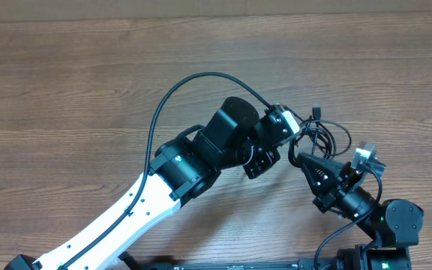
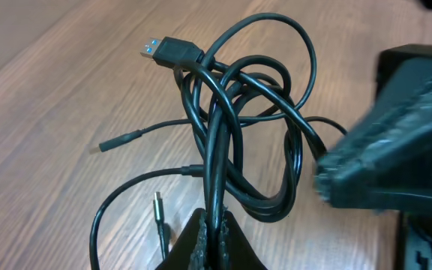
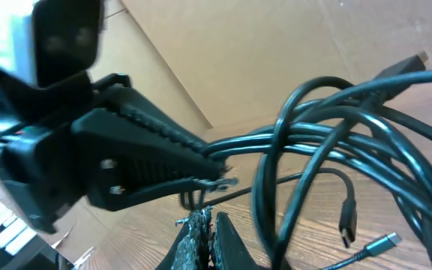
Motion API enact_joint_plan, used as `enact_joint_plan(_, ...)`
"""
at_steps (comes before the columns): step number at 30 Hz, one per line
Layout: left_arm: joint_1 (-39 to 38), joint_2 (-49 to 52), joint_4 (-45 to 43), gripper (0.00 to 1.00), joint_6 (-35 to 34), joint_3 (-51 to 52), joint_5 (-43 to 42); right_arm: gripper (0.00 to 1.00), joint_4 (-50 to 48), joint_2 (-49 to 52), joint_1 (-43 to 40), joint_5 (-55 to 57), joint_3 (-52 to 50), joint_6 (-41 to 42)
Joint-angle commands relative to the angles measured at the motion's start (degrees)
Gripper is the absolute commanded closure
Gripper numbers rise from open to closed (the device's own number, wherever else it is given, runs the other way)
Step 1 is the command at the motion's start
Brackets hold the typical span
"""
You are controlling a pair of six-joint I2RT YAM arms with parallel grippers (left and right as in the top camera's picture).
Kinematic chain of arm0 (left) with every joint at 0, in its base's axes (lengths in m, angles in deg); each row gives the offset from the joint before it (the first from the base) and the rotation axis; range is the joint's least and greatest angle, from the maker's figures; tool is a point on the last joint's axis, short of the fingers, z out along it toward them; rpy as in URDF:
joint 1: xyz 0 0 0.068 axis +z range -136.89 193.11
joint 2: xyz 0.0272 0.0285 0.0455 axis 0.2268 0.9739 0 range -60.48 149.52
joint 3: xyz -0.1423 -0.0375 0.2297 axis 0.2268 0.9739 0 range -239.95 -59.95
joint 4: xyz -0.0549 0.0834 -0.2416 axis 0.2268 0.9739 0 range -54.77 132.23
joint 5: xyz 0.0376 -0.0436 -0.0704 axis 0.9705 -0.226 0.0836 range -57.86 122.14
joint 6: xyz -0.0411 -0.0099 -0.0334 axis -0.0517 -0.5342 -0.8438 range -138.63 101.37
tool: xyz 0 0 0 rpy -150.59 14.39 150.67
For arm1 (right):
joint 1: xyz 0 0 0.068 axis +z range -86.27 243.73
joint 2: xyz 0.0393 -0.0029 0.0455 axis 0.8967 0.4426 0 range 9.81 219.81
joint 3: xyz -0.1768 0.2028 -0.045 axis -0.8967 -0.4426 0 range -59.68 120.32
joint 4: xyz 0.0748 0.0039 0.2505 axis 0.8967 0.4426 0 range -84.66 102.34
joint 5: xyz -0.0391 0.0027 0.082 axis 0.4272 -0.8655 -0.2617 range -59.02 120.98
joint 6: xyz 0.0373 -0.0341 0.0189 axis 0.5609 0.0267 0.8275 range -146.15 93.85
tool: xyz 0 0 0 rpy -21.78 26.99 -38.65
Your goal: Untangle cables
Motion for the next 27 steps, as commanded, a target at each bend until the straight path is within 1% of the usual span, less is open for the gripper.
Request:
enact_joint_plan(1, 0.0, -0.4, -0.5, 0.96, -1.6, -1.1, 6.5, 0.96, -2.4, -0.3, -0.2, -3.0, 1.3, 0.1)
enact_joint_plan(4, 0.0, -0.4, -0.5, 0.96, -6.0, -1.1, 12.7, 0.96, -4.5, -0.3, -0.2, -4.4, 1.3, 1.5)
enact_joint_plan(6, 0.0, -0.4, -0.5, 0.96, -8.1, -1.1, 14.6, 0.96, -5.2, -0.3, -0.2, -4.4, 1.3, 2.5)
enact_joint_plan(13, 0.0, -0.4, -1.0, 0.96, -13.0, -1.1, 14.8, 0.96, -4.0, -0.3, -0.2, -2.4, 1.3, 2.7)
enact_joint_plan(14, 0.0, -0.4, -1.0, 0.96, -13.5, -1.1, 14.8, 0.88, -3.4, -0.3, -0.2, -1.4, 1.3, 2.9)
enact_joint_plan(15, 0.0, -0.4, -0.9, 0.96, -13.9, -1.1, 14.6, 0.7, -2.6, -0.3, -0.2, -0.5, 1.3, 2.9)
enact_joint_plan(16, 0.0, -0.4, -0.9, 0.96, -14.1, -1.1, 14.6, 0.44, -1.7, -0.3, -0.2, 0.5, 1.3, 2.9)
enact_joint_plan(17, 0.0, -0.4, -0.9, 0.96, -14.1, -1.1, 14.6, 0.32, -0.6, -0.3, -0.2, 1.5, 1.3, 2.9)
enact_joint_plan(18, 0.0, -0.4, -0.9, 0.96, -14.1, -1.1, 14.6, 0.27, 0.5, -0.3, -0.2, 2.6, 1.3, 2.8)
enact_joint_plan(21, 0.0, -0.4, -0.8, 0.96, -14.1, -1.1, 14.6, 0.21, 2.7, -0.3, -0.2, 3.6, 1.3, 0.0)
enact_joint_plan(25, 0.0, -0.3, -0.1, 0.96, -14.1, -1.1, 14.6, 0.2, 3.9, -0.3, -0.2, 3.7, 1.3, -3.8)
enact_joint_plan(27, -0.1, -0.3, 0.7, 0.96, -15.9, -1.1, 14.1, 0.2, 4.1, -0.3, -0.2, 3.6, 1.3, -5.4)
